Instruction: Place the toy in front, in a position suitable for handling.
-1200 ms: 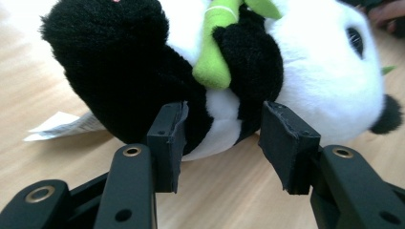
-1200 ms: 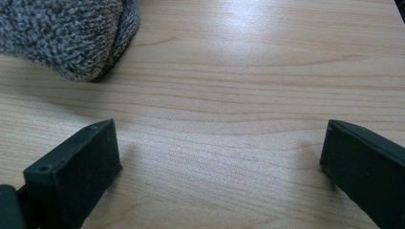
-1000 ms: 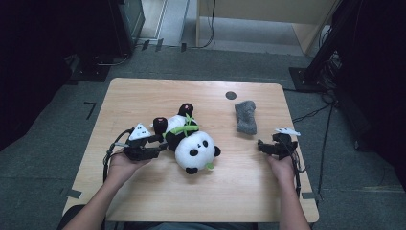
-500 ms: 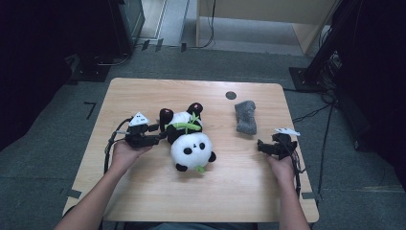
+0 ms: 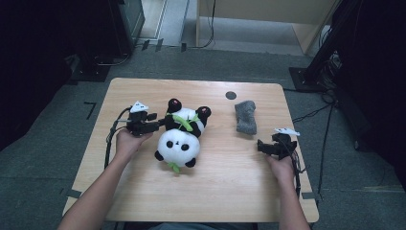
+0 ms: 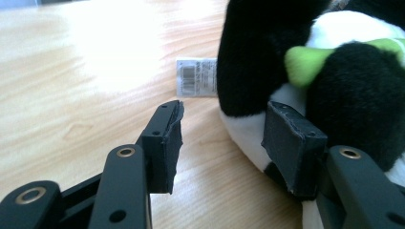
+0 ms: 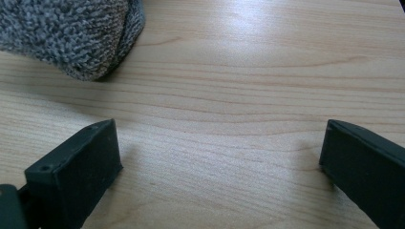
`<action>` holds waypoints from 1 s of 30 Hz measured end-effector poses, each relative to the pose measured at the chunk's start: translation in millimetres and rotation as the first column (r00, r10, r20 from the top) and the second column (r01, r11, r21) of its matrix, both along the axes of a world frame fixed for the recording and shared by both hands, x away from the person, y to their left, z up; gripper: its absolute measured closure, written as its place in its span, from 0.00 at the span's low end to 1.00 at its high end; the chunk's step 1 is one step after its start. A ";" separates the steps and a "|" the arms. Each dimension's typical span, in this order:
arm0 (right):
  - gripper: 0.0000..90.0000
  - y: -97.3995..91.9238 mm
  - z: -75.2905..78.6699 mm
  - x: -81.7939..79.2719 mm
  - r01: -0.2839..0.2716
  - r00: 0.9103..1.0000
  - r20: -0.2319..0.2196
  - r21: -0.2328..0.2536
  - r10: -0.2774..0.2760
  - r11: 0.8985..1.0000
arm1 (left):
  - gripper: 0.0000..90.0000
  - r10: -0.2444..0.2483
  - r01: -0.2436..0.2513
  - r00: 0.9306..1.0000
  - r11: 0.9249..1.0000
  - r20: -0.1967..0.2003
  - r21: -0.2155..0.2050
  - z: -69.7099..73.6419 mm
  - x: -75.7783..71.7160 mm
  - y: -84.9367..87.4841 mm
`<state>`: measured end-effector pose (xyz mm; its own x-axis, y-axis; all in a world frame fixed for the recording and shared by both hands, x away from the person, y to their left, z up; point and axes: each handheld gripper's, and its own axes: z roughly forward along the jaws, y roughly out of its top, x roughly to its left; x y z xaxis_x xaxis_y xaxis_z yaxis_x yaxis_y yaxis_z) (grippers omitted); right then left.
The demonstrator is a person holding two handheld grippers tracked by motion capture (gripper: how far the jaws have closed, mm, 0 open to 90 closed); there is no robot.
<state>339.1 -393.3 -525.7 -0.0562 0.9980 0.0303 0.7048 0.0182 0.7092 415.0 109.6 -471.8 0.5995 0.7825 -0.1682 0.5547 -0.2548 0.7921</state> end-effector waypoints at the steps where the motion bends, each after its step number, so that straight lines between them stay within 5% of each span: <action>1: 0.00 0.0 0.0 0.0 0.000 1.000 0.000 0.000 0.000 1.000 | 0.52 -0.004 0.004 1.000 1.000 -0.005 0.007 1.2 -3.1 2.1; 8: 0.00 0.1 0.0 -0.1 -0.002 1.000 0.000 0.000 0.002 1.000 | 0.46 0.012 -0.012 1.000 1.000 -0.002 -0.027 17.5 -29.1 14.8; 15: 0.00 0.1 0.0 -0.2 -0.002 1.000 0.000 0.000 0.002 1.000 | 0.38 0.011 -0.010 1.000 0.997 0.006 -0.082 36.5 -68.4 8.9; 18: 0.00 0.1 0.0 -0.2 -0.003 1.000 0.000 0.000 0.003 1.000 | 0.34 0.008 -0.006 1.000 0.998 0.030 -0.054 41.8 -86.1 1.3; 26: 0.00 0.2 0.0 -0.3 -0.003 1.000 0.000 0.000 0.003 1.000 | 0.29 -0.005 0.007 1.000 0.998 0.024 -0.065 38.2 -123.4 -22.1; 30: 0.00 0.2 0.0 -0.3 -0.004 1.000 0.000 0.001 0.004 1.000 | 0.29 -0.004 0.004 1.000 1.000 0.025 0.007 25.0 -128.7 -36.5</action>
<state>338.8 -393.2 -525.7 -0.0599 0.9977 0.0308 0.7049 0.0205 0.7090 286.3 73.1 -446.8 0.6065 0.7812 -0.1481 0.5339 -0.2621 0.8039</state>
